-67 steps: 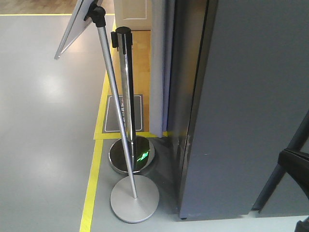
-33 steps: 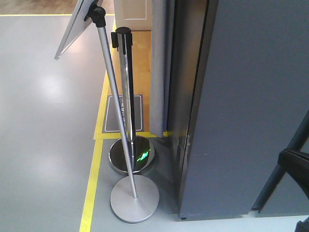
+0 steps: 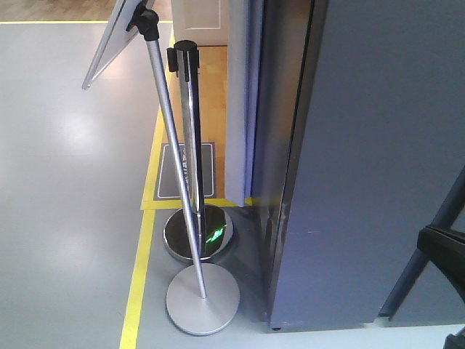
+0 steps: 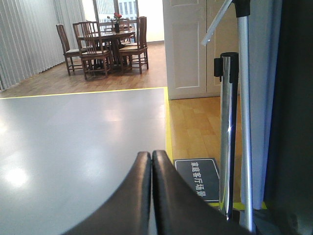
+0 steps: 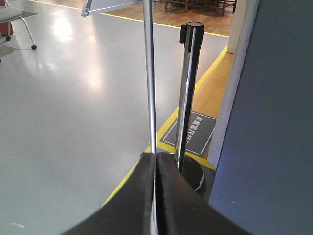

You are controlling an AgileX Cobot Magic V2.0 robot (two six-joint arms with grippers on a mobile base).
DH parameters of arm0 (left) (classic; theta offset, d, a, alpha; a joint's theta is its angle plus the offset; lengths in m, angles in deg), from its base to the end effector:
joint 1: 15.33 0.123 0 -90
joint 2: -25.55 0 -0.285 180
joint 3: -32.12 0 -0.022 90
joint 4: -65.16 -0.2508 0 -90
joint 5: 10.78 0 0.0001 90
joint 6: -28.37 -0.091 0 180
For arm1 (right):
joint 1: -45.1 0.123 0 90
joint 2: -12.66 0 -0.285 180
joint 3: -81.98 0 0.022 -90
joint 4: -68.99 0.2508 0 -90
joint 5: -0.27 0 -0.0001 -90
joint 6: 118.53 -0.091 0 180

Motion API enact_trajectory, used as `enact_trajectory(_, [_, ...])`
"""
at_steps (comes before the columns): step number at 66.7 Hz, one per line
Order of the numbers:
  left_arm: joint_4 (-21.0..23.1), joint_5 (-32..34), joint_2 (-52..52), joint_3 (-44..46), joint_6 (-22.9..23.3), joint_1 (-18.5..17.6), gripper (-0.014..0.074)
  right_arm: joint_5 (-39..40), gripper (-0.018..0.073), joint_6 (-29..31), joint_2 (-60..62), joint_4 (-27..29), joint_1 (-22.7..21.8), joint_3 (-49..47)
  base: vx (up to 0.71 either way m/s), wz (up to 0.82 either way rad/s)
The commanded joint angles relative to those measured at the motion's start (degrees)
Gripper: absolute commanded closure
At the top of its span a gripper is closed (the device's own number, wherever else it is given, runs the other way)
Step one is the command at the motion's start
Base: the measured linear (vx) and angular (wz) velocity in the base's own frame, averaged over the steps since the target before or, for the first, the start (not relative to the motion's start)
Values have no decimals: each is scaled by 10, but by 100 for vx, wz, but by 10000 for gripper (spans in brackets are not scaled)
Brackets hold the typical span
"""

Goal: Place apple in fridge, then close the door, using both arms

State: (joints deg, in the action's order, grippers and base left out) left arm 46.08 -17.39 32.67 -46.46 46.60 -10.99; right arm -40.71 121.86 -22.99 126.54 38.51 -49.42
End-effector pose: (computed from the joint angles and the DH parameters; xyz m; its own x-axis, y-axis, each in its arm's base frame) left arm 0.0561 0.0077 0.1959 -0.0354 0.0101 -0.9993 -0.1127 0.9935 0.0141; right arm 0.0925 0.0401 0.3111 -0.2447 -0.1245 -0.9616 -0.4760 0.8794 0.0073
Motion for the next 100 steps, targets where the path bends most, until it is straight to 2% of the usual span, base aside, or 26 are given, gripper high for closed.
enact_trajectory(1, [-1, 35, -9, -17, 2, 3, 603, 15, 564, 7, -3, 24, -1, -15, 0, 0])
enact_trajectory(54, [-1, 35, -9, -17, 2, 3, 603, 12, 564, 7, -3, 24, -1, -15, 0, 0])
enact_trajectory(62, [-1, 35, -9, -17, 2, 3, 603, 24, 564, 6, 4, -18, 0, -12, 0, 0])
enact_trajectory(68, [-1, 35, -9, -17, 2, 3, 603, 68, 564, -4, 28, -40, 21, 10, 0, 0])
enact_trajectory(78, [-1, 35, -9, -17, 2, 3, 603, 197, 561, -58, 91, -45, 83, 95, 0, 0])
enact_trajectory(84, [-1, 35, -9, -17, 2, 3, 603, 258, 561, -97, 132, -82, 109, 135, 0, 0])
enact_trajectory(92, [-1, 35, -9, -17, 2, 3, 603, 302, 561, -217, 182, -193, 120, 188, 0, 0])
enact_trajectory(100, [-1, 35, -9, -17, 2, 3, 603, 322, 561, -389, 226, -339, 119, 232, 0, 0])
